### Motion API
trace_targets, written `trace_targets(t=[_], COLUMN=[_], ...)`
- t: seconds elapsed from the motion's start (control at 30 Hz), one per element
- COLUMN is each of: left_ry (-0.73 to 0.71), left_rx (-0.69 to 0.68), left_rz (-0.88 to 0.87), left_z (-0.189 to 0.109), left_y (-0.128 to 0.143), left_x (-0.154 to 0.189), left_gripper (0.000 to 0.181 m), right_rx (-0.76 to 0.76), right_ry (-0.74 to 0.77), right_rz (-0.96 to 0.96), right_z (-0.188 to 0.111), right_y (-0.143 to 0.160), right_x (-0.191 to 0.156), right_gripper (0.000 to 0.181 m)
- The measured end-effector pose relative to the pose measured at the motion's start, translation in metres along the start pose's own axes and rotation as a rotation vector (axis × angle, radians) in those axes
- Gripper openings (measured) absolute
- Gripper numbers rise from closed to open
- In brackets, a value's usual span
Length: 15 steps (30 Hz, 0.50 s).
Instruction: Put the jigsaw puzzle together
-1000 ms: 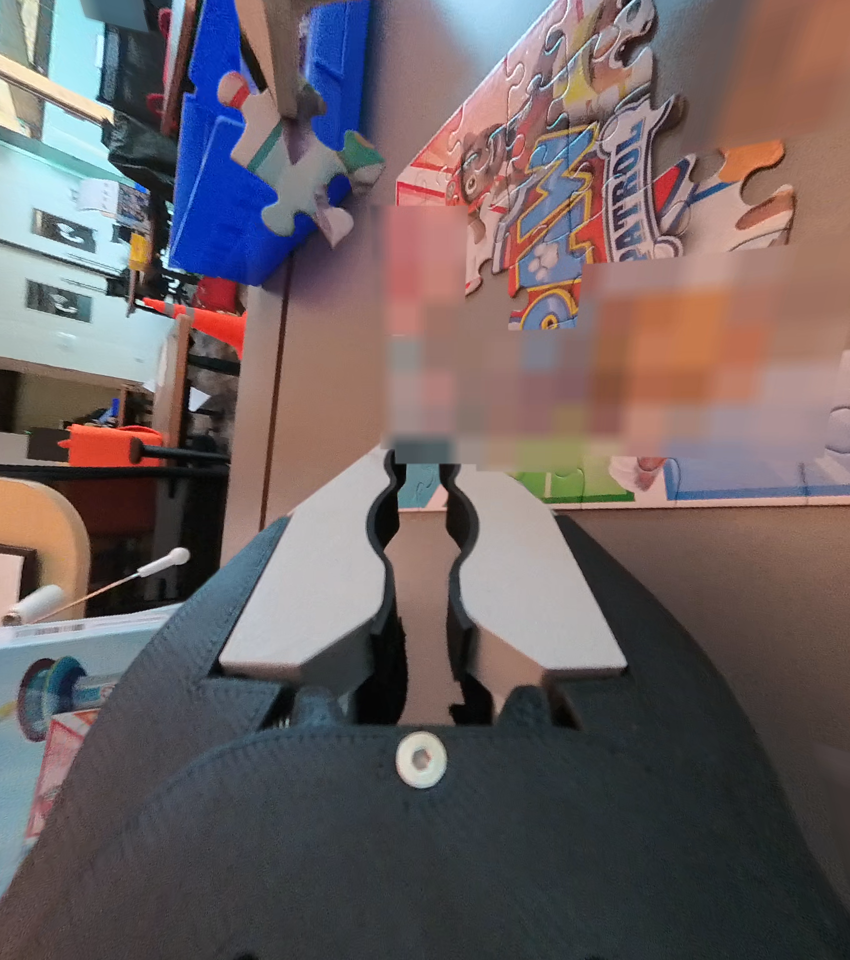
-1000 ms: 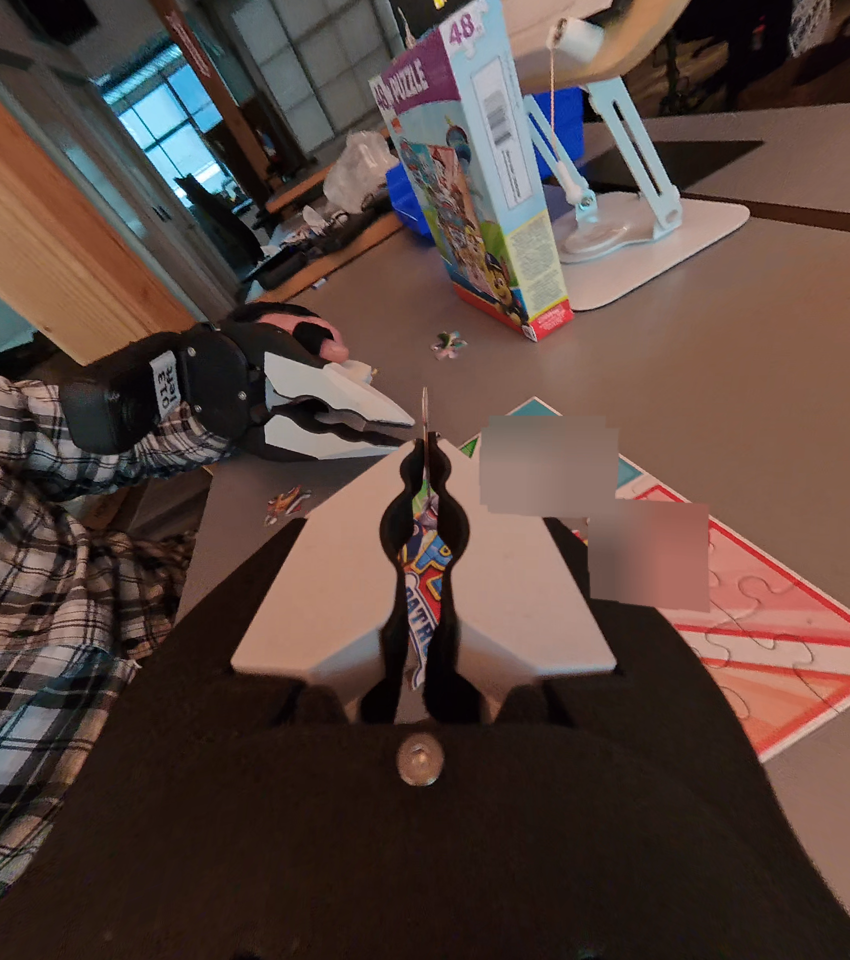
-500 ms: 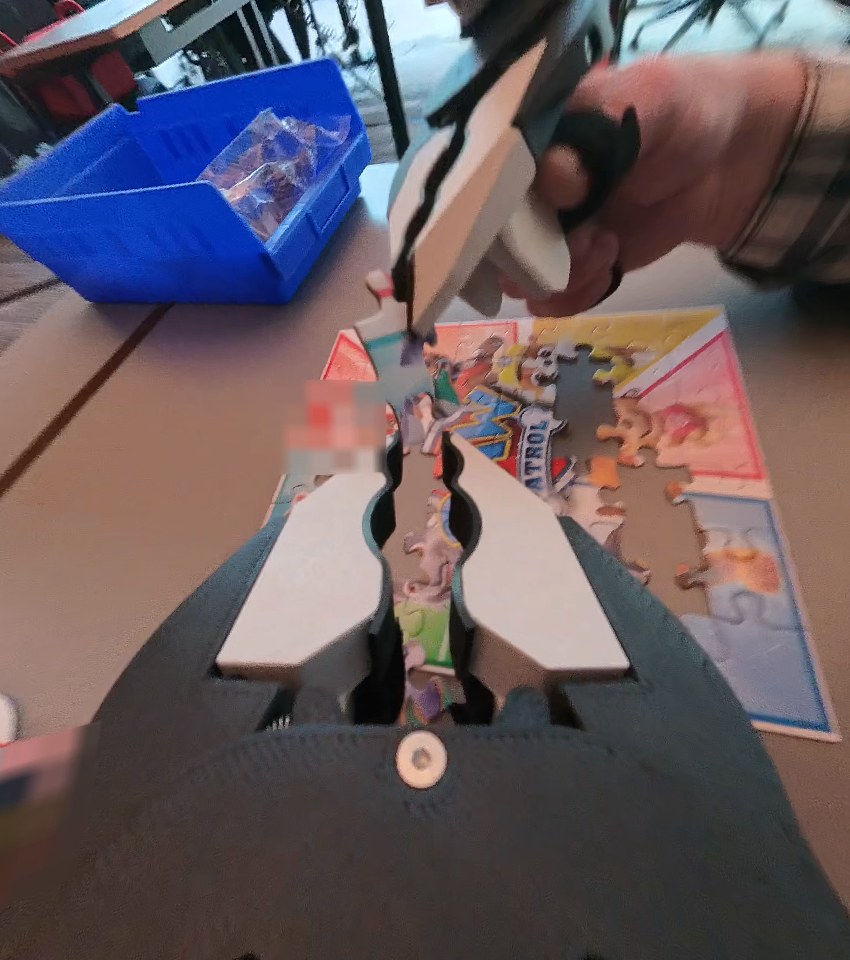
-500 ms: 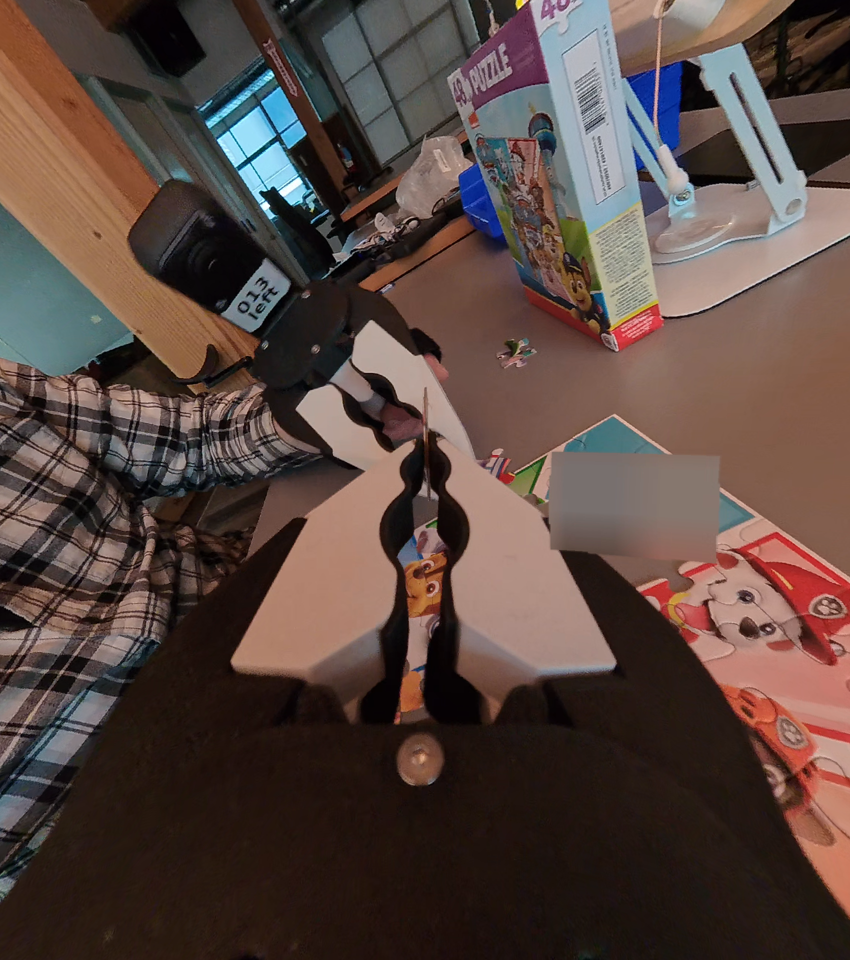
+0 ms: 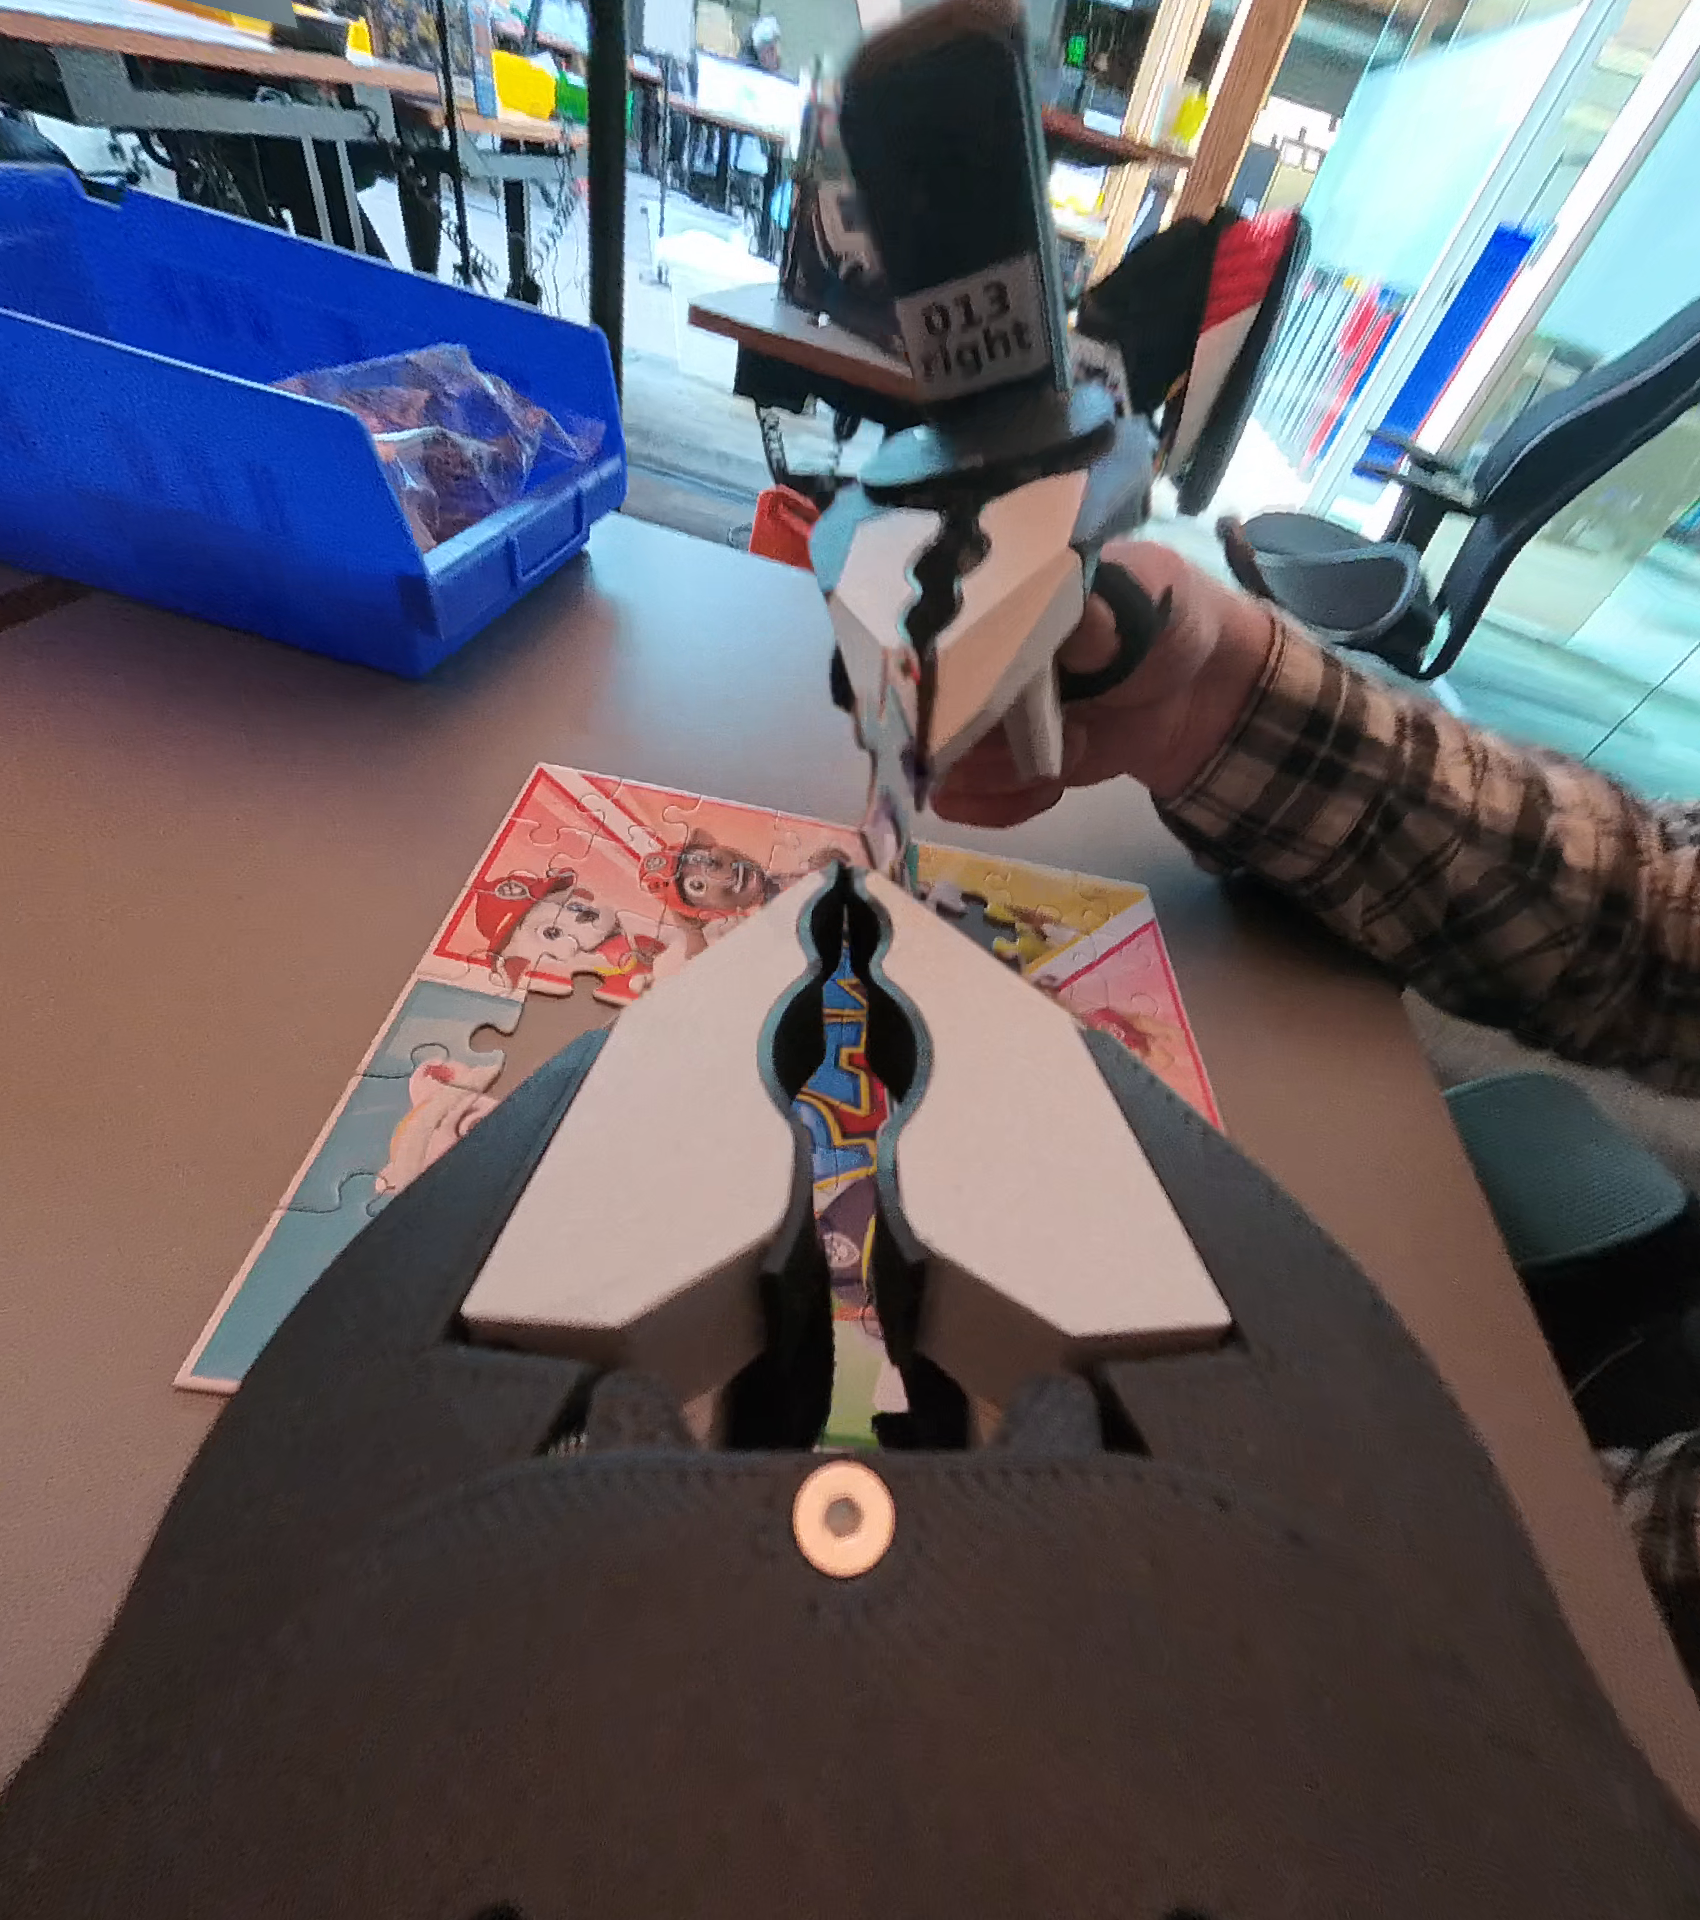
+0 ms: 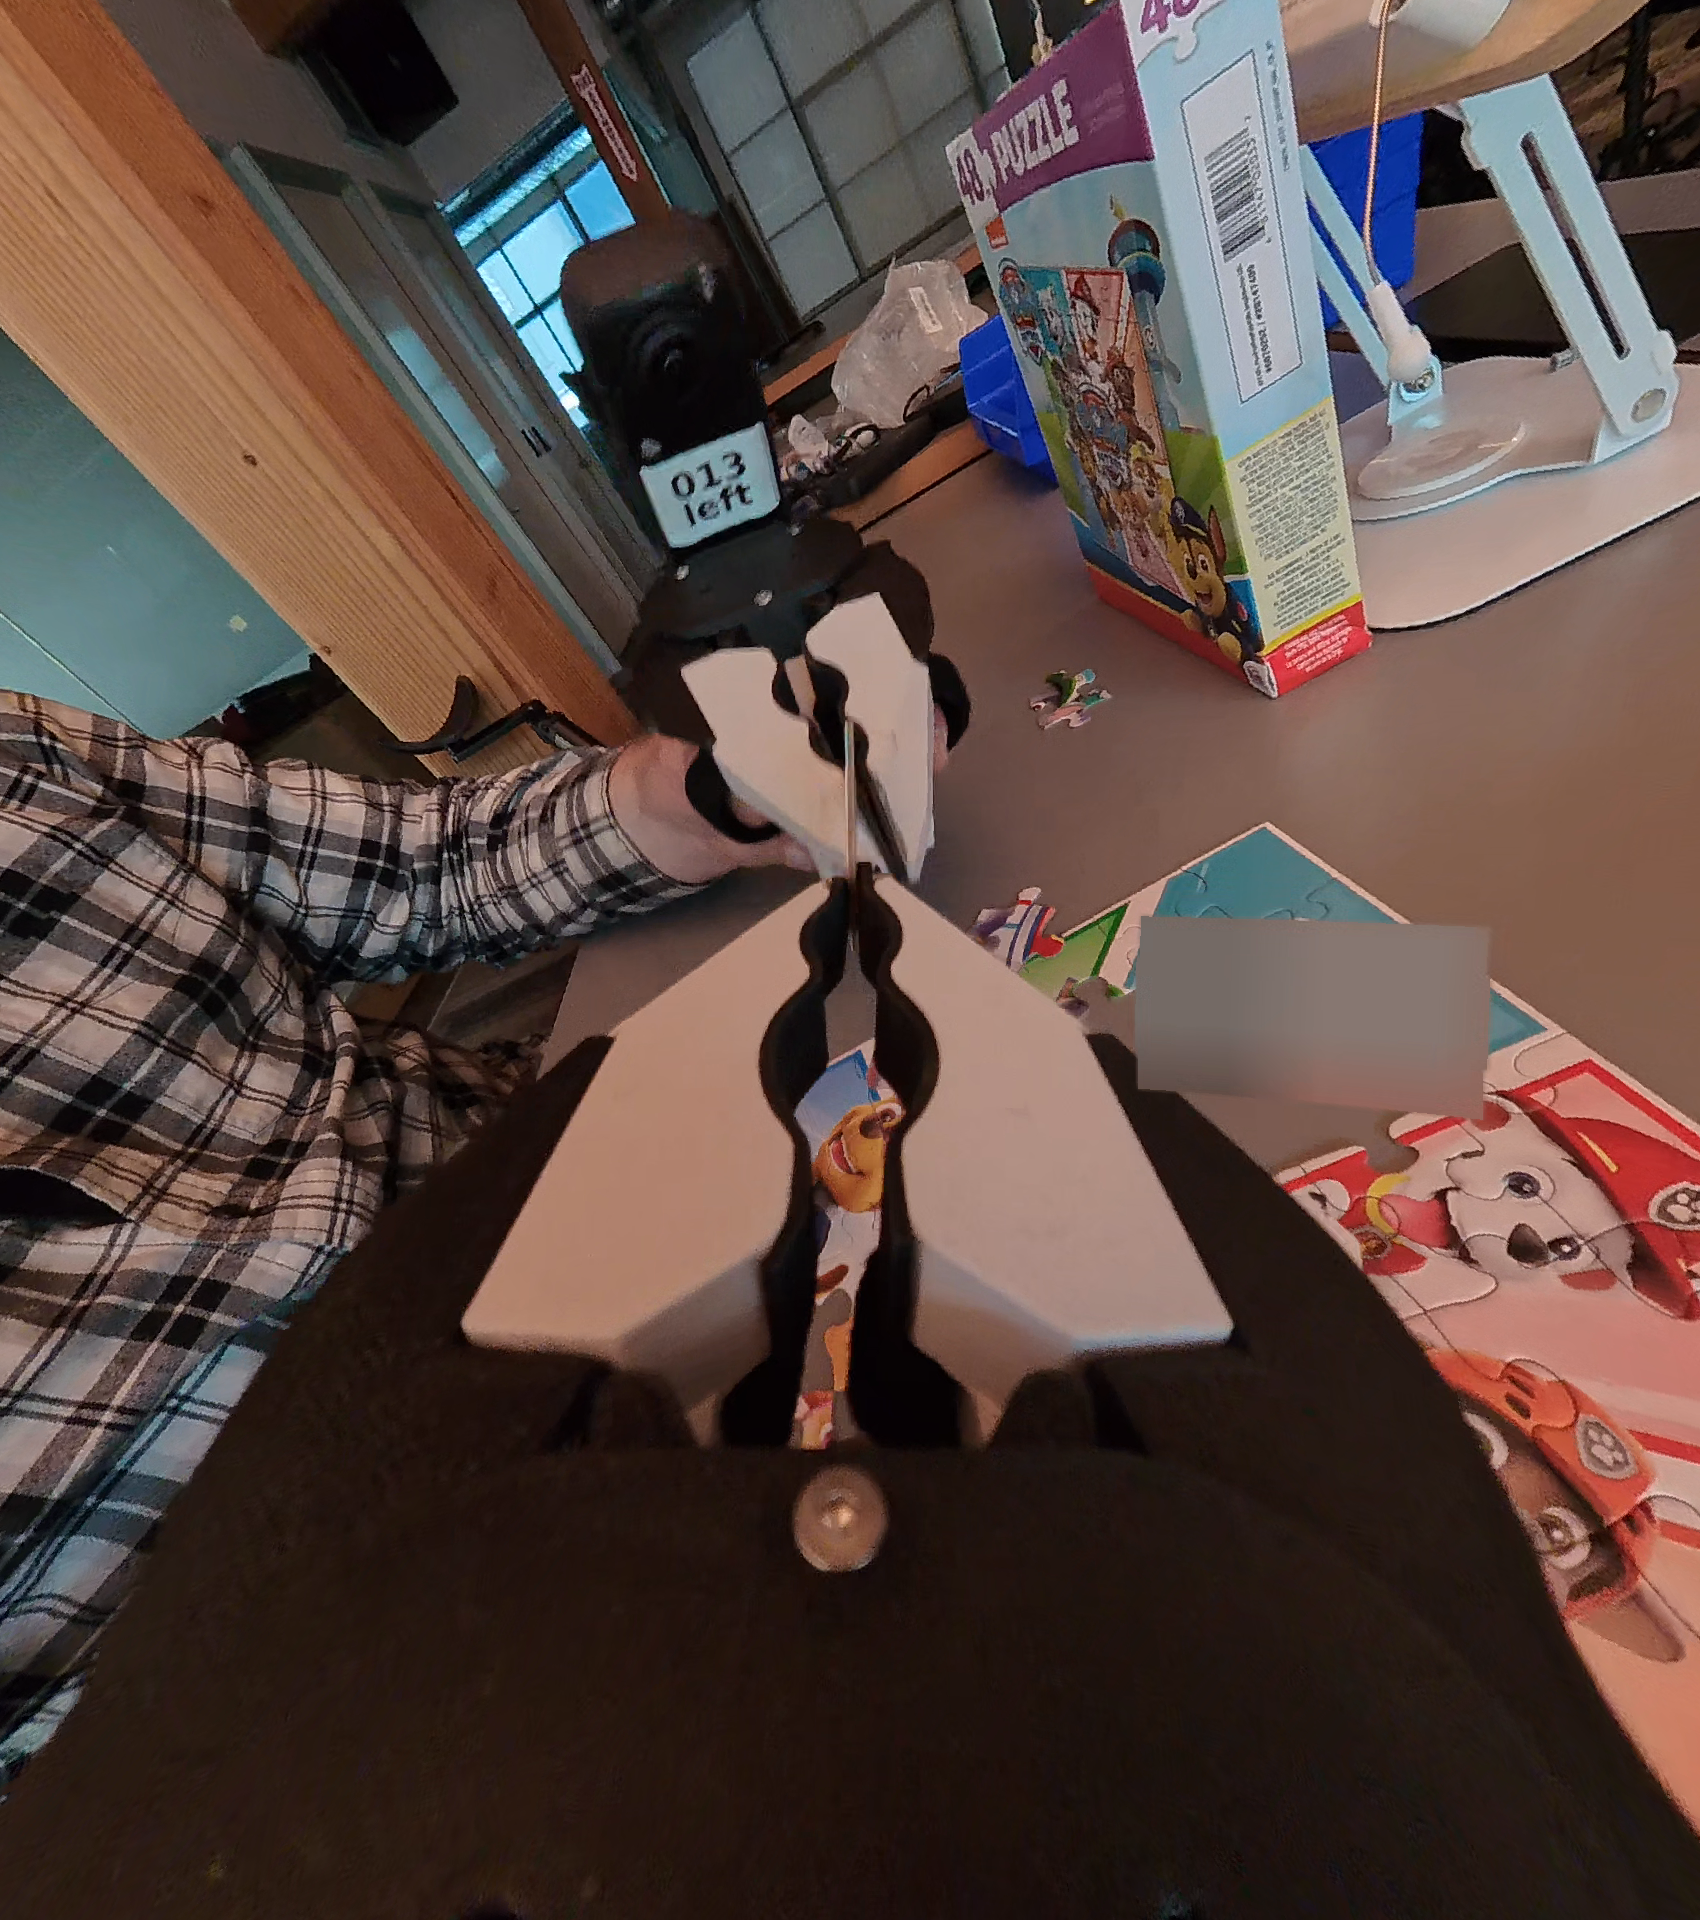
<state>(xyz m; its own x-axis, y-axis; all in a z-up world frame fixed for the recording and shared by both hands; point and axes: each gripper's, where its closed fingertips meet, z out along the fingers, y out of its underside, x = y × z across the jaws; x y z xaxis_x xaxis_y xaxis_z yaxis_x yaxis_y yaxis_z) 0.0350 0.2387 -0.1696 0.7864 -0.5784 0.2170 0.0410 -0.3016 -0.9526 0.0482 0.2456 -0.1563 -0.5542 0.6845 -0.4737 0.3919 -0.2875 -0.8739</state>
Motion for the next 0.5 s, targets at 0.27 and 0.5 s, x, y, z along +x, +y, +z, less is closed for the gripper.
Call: trace_targets(t=[0.27, 0.5], left_ry=[0.064, 0.134], left_rx=[0.048, 0.034], left_rz=[-0.121, -0.112], left_z=[-0.011, 0.005], left_y=[-0.008, -0.003], left_x=[-0.009, 0.008], left_gripper=[0.011, 0.001], right_rx=[0.038, 0.070], right_ry=[0.041, 0.020], right_rz=[-0.021, -0.024], right_z=[0.000, 0.004], right_y=[-0.007, -0.011], right_x=[0.005, 0.001], right_gripper=[0.000, 0.000])
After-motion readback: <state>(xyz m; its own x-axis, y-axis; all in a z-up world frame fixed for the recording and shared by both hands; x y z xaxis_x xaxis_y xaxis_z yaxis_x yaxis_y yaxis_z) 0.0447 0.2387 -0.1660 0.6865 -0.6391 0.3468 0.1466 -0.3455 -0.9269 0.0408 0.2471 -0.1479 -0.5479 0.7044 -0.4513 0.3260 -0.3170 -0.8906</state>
